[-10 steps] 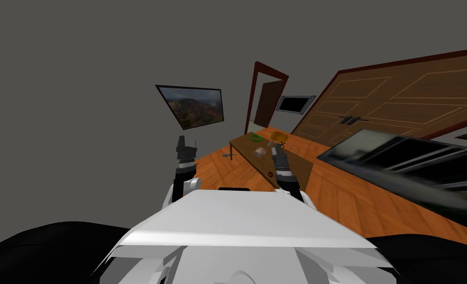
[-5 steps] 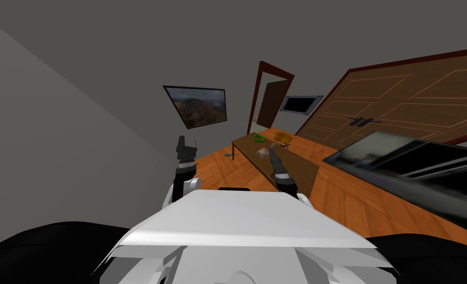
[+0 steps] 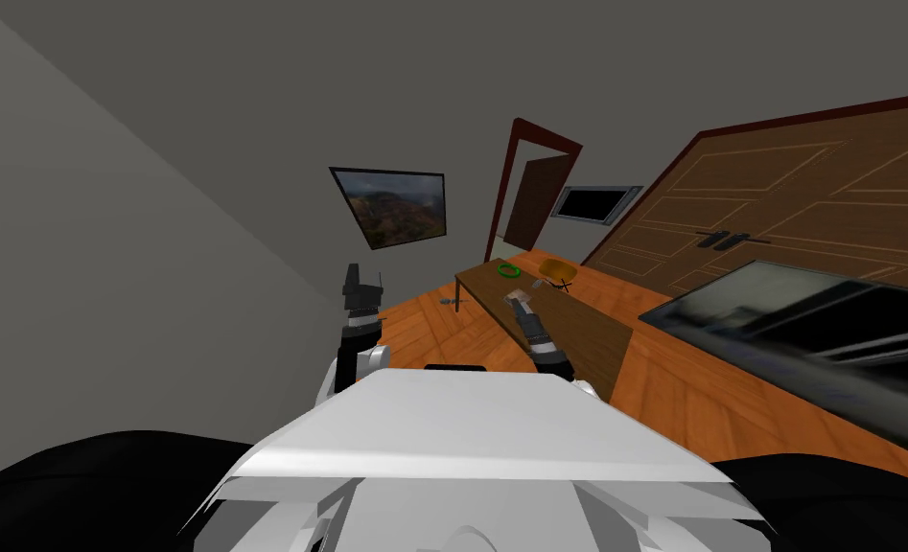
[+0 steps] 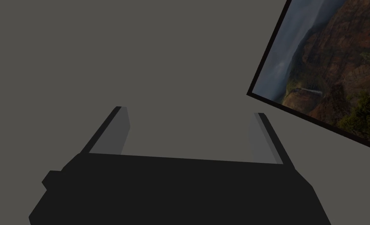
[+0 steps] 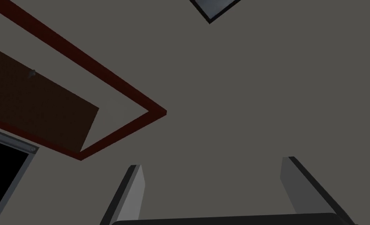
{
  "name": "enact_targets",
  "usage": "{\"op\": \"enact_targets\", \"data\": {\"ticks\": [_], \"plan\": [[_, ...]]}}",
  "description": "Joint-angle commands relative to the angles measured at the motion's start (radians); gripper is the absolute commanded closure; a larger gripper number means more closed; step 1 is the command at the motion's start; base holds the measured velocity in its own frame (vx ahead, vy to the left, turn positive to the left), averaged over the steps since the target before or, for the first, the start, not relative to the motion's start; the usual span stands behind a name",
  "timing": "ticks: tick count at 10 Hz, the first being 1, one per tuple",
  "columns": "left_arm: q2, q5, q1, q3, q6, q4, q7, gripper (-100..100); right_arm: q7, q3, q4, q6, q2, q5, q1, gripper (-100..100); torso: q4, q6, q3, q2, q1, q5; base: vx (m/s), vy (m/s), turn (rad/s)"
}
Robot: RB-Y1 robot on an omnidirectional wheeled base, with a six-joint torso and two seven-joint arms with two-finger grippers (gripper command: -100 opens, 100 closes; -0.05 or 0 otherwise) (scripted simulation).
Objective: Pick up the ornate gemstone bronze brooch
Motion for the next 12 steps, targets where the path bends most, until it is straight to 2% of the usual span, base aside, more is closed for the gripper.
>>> {"op": "enact_targets", "data": {"ticks": [1, 2, 3, 4, 5, 7, 8, 9, 10, 11, 12], "plan": [[0.0, 0.0, 0.0, 0.0, 0.0, 0.0, 0.0, 0, 0.028, -0.005, 0.033, -0.015, -0.016, 0.05, 0.015, -100, 0.0, 0.0, 0.0, 0.0, 0.0, 0.0, 0.01, 0.047, 0.083], [0.0, 0.0, 0.0, 0.0, 0.0, 0.0, 0.0, 0, 0.028, -0.005, 0.033, -0.015, -0.016, 0.079, 0.015, -100, 0.0, 0.0, 0.0, 0.0, 0.001, 0.0, 0.013, 0.036, 0.045], [0.0, 0.0, 0.0, 0.0, 0.0, 0.0, 0.0, 0, 0.057, -0.006, 0.067, -0.027, -0.029, 0.11, 0.024, -100, 0.0, 0.0, 0.0, 0.0, 0.0, 0.0, 0.029, 0.04, 0.096], [0.0, 0.0, 0.0, 0.0, 0.0, 0.0, 0.0, 0, 0.057, -0.006, 0.067, -0.027, -0.029, 0.142, 0.024, -100, 0.0, 0.0, -0.001, -0.001, 0.0, 0.0, 0.022, 0.032, 0.042], [0.0, 0.0, 0.0, 0.0, 0.0, 0.0, 0.0, 0, 0.086, -0.007, 0.104, -0.04, -0.045, 0.174, 0.033, -100, 0.0, 0.0, -0.001, -0.001, 0.0, 0.0, 0.02, 0.034, 0.077], [0.0, 0.0, 0.0, 0.0, 0.0, 0.0, 0.0, 0, 0.086, -0.007, 0.104, -0.04, -0.045, 0.211, 0.033, -100, 0.0, 0.0, -0.001, -0.001, -0.001, 0.0, 0.016, 0.022, 0.019], [0.0, 0.0, 0.0, 0.0, 0.0, 0.0, 0.0, 0, 0.115, -0.009, 0.142, -0.054, -0.063, 0.252, 0.04, -100, 0.0, 0.0, 0.0, 0.0, -0.001, 0.0, 0.021, 0.024, 0.085], [0.0, 0.0, 0.0, 0.0, 0.0, 0.0, 0.0, 0, 0.115, -0.009, 0.142, -0.054, -0.063, 0.279, 0.04, -100, 0.0, 0.0, 0.0, -0.001, -0.001, 0.0, 0.027, 0.023, 0.045], [0.0, 0.0, 0.0, 0.0, 0.0, 0.0, 0.0, 0, 0.145, -0.01, 0.181, -0.068, -0.084, 0.312, 0.047, -100, 0.0, 0.0, -0.001, -0.001, -0.001, 0.0, 0.035, 0.033, 0.077], [0.0, 0.0, 0.0, 0.0, 0.0, 0.0, 0.0, 0, 0.145, -0.01, 0.181, -0.068, -0.084, 0.347, 0.047, -100, 0.0, 0.0, -0.001, -0.002, -0.001, 0.0, 0.031, 0.027, 0.03], [0.0, 0.0, 0.0, 0.0, 0.0, 0.0, 0.0, 0, 0.174, -0.012, 0.218, -0.083, -0.108, 0.381, 0.054, -100, 0.0, 0.0, -0.001, -0.001, -0.001, 0.0, 0.046, 0.027, 0.065]]}}
